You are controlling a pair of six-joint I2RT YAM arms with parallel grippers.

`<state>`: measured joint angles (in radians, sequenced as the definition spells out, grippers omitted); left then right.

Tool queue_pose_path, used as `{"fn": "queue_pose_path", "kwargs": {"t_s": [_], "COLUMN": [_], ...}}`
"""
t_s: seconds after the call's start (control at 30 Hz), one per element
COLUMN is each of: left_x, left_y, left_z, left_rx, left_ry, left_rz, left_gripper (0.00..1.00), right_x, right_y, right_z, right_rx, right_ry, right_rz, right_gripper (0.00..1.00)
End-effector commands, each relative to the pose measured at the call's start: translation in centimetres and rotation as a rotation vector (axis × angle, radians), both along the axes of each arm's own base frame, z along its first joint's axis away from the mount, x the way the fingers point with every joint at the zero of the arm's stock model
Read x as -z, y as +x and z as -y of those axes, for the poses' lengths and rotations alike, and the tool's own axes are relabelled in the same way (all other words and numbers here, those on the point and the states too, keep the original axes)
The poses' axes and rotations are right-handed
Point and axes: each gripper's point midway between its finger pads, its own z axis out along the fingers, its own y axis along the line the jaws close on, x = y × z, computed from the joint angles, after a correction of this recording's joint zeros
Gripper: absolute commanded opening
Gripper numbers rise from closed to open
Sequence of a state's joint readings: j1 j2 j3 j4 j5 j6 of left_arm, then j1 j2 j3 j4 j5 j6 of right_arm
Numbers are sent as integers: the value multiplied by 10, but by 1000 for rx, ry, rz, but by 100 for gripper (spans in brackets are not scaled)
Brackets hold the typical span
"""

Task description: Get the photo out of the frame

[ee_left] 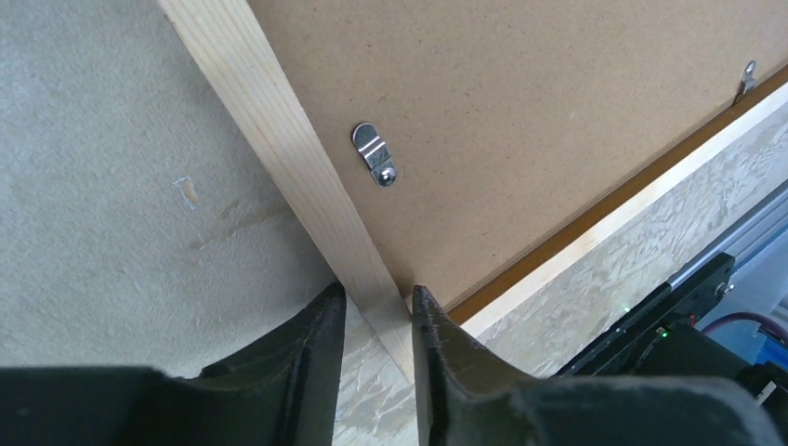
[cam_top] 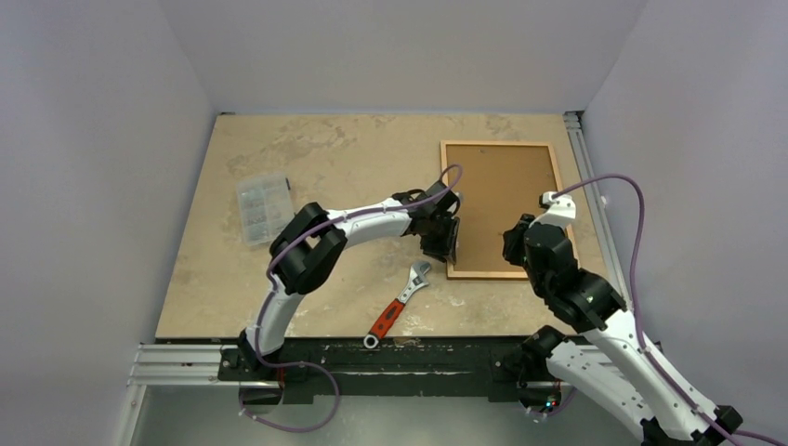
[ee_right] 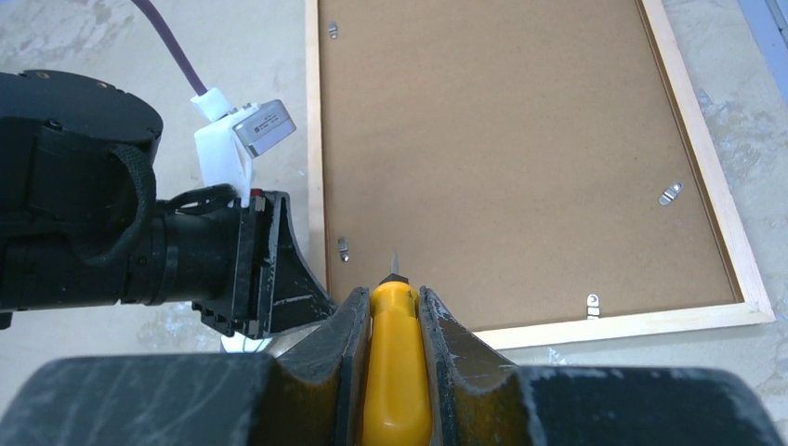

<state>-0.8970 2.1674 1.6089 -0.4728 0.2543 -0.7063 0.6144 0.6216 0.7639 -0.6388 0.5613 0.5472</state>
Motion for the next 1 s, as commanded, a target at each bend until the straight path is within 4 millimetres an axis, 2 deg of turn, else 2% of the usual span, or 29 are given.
{"fn": "queue_pose_path", "kwargs": {"t_s": [0.0, 0.1, 0.17, 0.47, 0.6, 0.7, 0.9, 0.97], "left_x": [13, 8, 4, -12, -15, -26, -54, -68], "left_y": [12, 25, 37, 110, 135, 151, 165, 165], "left_z": [-11, -16, -21, -41, -43, -53, -73, -77], "left_rx": [29, 43, 54, 114, 167, 154, -8, -76], "left_ry": [70, 87, 97, 85, 77, 98, 62, 42], "left_rz": [48, 82, 106, 188, 207, 220, 210, 198], "left_gripper": [23, 12, 8, 6, 3, 1, 43, 48], "right_x": [2, 4, 6, 13, 17, 16, 11, 12], "right_y": [2, 2, 3, 5, 7, 9, 11, 12], "right_z": [1, 1, 1, -2, -2, -2, -4, -6], "right_rx": [19, 20, 18, 11, 16, 18, 16, 8], "right_ry": [3, 2, -4, -18, -22, -29, -23, -25], "right_rz": [-2, -1, -3, -22, -28, -30, -21, -27], "right_gripper": [0, 0, 0, 0, 0, 0, 0, 0]}}
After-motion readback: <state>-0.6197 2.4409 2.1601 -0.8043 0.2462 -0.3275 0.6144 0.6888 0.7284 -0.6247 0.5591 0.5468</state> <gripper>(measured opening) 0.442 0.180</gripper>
